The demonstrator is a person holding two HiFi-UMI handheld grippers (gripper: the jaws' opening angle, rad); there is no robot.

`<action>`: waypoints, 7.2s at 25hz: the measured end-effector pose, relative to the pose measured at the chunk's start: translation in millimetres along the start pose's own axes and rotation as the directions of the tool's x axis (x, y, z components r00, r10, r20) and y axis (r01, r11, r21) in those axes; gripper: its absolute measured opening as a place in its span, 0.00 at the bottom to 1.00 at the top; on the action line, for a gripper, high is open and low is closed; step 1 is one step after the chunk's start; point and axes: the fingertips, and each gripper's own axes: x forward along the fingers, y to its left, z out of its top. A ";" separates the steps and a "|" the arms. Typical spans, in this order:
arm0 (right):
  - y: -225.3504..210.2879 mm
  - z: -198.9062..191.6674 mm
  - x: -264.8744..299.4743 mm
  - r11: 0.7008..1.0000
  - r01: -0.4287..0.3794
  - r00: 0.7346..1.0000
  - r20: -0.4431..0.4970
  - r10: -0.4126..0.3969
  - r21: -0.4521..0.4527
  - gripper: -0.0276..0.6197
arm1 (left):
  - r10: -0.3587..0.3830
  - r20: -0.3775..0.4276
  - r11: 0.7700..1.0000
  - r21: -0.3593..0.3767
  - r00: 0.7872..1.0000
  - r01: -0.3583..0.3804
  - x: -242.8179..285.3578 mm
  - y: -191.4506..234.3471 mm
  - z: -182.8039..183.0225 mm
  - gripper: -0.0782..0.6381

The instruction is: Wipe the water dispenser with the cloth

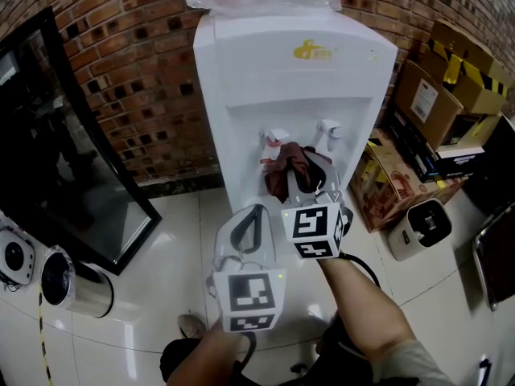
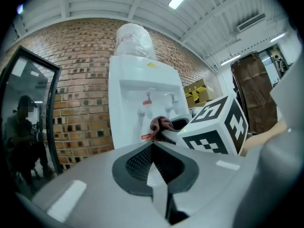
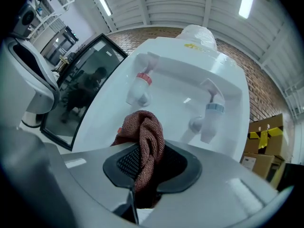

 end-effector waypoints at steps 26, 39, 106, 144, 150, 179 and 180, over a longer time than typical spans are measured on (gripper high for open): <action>-100.1 -13.6 -44.7 0.987 0.151 0.988 -0.034 -0.153 -0.061 0.19 | -0.055 0.062 0.992 -0.113 0.997 0.062 44.4 -59.3 16.7 0.11; -133.7 -21.5 -57.4 0.975 0.220 0.975 -0.010 -0.221 -0.038 0.19 | -0.085 0.066 0.989 -0.113 0.994 0.092 58.1 -82.5 16.1 0.11; 24.7 -40.4 -0.1 0.993 -0.098 0.988 -0.124 0.089 -0.069 0.19 | 0.048 -0.001 0.997 -0.066 0.999 -0.048 -3.7 20.7 -7.5 0.11; -114.3 -114.1 -45.6 0.967 -0.052 0.978 -0.210 -0.002 -0.250 0.19 | -0.095 -0.008 0.987 -0.131 0.995 0.093 96.4 -111.6 -18.4 0.11; -113.5 -118.0 -45.7 0.973 -0.063 0.969 -0.246 0.007 -0.223 0.19 | -0.036 -0.002 0.993 -0.108 0.999 0.035 82.2 -87.0 -12.8 0.11; 188.5 -18.7 -14.2 0.846 -0.415 0.910 -0.143 0.390 -0.334 0.19 | 0.199 -0.131 0.977 -0.053 0.971 -0.207 -49.2 132.9 -65.7 0.11; 188.5 -21.6 -12.4 0.844 -0.412 0.911 -0.152 0.383 -0.343 0.19 | 0.197 -0.138 0.977 -0.055 0.971 -0.206 -48.8 133.7 -68.2 0.11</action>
